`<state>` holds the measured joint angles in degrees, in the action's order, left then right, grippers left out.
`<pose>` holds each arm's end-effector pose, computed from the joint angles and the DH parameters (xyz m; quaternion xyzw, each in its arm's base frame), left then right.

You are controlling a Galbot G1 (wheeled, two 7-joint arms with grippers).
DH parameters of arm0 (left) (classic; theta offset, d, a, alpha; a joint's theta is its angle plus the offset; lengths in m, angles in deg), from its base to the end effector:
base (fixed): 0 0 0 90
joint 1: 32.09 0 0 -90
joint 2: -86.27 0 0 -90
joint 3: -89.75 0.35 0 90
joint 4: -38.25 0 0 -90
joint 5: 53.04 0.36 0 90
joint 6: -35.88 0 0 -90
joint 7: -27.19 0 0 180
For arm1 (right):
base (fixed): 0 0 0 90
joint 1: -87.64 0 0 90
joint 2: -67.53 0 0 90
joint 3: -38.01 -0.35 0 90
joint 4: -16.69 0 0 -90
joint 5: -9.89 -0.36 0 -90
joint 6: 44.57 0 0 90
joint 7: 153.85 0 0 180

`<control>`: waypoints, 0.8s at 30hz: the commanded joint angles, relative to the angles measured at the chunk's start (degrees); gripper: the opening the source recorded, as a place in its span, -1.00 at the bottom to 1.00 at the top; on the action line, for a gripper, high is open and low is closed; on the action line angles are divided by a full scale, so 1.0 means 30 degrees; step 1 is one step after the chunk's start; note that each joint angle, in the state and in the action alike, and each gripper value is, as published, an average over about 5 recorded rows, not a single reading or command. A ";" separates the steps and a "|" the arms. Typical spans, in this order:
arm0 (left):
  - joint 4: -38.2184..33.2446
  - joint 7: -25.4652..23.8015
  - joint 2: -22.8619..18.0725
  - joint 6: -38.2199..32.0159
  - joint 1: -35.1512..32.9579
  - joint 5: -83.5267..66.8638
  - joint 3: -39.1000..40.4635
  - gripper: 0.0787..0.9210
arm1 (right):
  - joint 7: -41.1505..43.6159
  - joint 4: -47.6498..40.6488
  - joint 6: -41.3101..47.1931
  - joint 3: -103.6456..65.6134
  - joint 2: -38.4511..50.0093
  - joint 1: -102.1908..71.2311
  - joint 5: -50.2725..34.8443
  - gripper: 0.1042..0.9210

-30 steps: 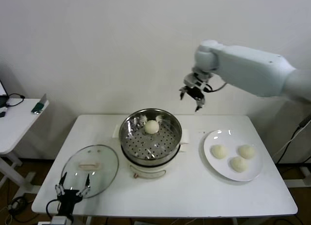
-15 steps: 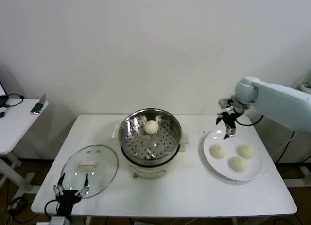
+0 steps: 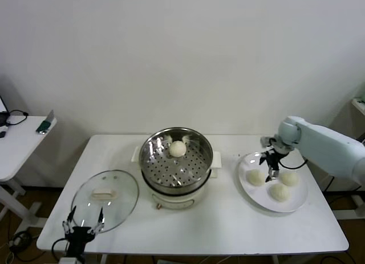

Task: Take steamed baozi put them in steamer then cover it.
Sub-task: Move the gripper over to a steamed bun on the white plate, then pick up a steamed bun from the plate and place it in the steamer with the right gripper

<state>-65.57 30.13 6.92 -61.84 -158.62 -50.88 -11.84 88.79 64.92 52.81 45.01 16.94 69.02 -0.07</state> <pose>0.1285 0.1178 -0.4019 0.0635 -0.9796 -0.1506 0.1172 0.5817 -0.1686 -0.2305 0.5031 -0.5353 0.4884 0.4710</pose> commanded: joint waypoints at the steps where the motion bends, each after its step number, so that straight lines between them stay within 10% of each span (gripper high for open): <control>1: 0.0072 0.0005 0.0021 -0.0025 -0.0039 0.0025 -0.0021 0.77 | -0.0090 -0.1534 -0.0064 -0.1424 -0.0981 -0.1535 0.0548 0.76; 24: 0.0181 0.0080 0.0110 -0.0157 -0.0073 0.0007 -0.0124 0.77 | 0.0118 -0.1636 -0.0277 -0.1463 -0.1079 -0.1072 0.0437 0.43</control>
<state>-65.05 30.37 7.22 -62.30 -158.83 -50.85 -12.22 89.29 60.18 52.04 40.83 13.84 65.55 1.52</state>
